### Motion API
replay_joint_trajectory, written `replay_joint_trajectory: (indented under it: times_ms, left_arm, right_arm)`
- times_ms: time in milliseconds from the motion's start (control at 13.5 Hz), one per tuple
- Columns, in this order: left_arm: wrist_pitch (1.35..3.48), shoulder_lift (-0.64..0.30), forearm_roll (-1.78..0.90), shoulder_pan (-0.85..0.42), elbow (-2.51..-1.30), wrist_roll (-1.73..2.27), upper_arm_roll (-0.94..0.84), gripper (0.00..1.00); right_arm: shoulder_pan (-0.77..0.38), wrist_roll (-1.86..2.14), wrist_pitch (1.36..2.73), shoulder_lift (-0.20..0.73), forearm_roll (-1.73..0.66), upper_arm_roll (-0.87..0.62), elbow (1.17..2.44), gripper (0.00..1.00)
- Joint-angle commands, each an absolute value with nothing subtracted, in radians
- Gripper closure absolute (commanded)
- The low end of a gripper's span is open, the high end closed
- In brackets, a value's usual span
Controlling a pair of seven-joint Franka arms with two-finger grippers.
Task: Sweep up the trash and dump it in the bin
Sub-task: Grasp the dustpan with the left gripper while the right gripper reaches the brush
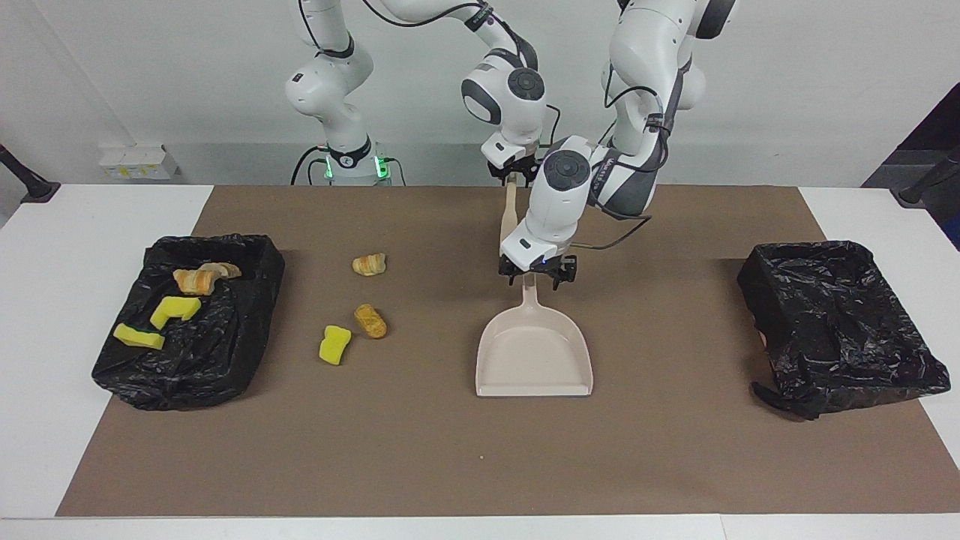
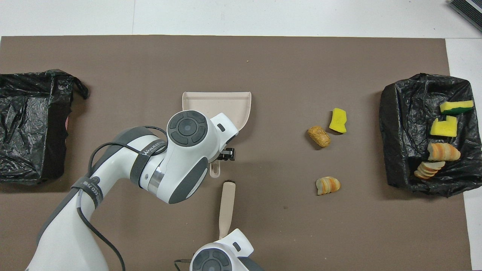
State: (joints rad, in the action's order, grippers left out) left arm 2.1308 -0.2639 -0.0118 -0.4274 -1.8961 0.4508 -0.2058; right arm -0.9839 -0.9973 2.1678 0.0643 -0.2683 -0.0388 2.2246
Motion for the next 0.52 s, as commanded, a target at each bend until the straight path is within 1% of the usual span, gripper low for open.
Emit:
replay_joint_trajectory:
  times_ms: [0, 222, 296, 445]
  left_arm:
    - [2.158, -0.232, 0.014, -0.445, -1.931, 0.472, -0.190, 1.00]
    - [2.161, -0.232, 0.014, -0.445, -1.931, 0.466, -0.190, 1.00]
    - [2.160, -0.232, 0.014, -0.445, -1.931, 0.459, -0.190, 1.00]
    - [2.157, -0.236, 0.070, -0.436, -1.915, 0.411, -0.190, 1.00]
  right_arm:
    - [-0.973, -1.020, 2.174, 0.066, -0.291, -0.043, 2.227, 1.00]
    - [-0.971, -1.023, 2.160, 0.060, -0.288, -0.035, 2.229, 1.00]
    - [-0.951, -1.025, 2.129, 0.048, -0.288, -0.034, 2.227, 1.00]
    - [-0.884, -1.019, 2.045, -0.017, -0.287, -0.035, 2.232, 1.00]
